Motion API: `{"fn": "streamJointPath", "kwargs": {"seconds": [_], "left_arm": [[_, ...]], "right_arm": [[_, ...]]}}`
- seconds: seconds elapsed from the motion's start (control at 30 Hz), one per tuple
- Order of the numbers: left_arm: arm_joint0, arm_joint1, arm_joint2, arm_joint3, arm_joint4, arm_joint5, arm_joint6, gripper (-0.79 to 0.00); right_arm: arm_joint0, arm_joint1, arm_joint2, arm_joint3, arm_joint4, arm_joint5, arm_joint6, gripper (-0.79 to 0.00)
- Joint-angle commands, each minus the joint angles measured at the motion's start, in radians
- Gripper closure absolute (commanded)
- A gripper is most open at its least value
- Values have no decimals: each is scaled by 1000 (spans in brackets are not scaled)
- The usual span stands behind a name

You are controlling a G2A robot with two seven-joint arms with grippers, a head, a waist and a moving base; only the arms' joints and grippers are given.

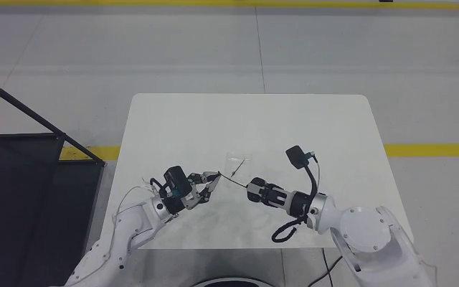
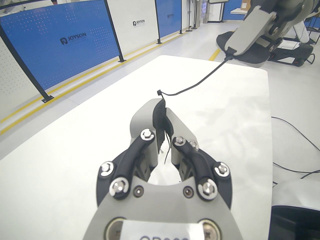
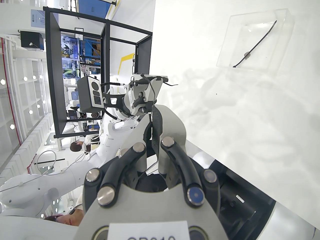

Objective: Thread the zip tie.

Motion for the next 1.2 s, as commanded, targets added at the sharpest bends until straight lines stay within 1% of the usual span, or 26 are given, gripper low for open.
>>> {"fn": "streamJointPath", "kwargs": {"seconds": [0.0, 0.17, 0.83, 1.17], "left_arm": [[0, -1, 1, 0, 6, 3, 3, 0], [0, -3, 3, 3, 18, 22, 13, 0], [-4, -11, -4, 15, 13, 43, 29, 0], [-3, -13, -6, 15, 24, 37, 31, 0]], "right_arm": [[0, 1, 0, 0, 0, 1, 0, 0], [1, 2, 0, -1, -3, 6, 3, 0], [5, 9, -5, -2, -10, 15, 8, 0], [16, 10, -13, 3, -10, 26, 9, 0]]}}
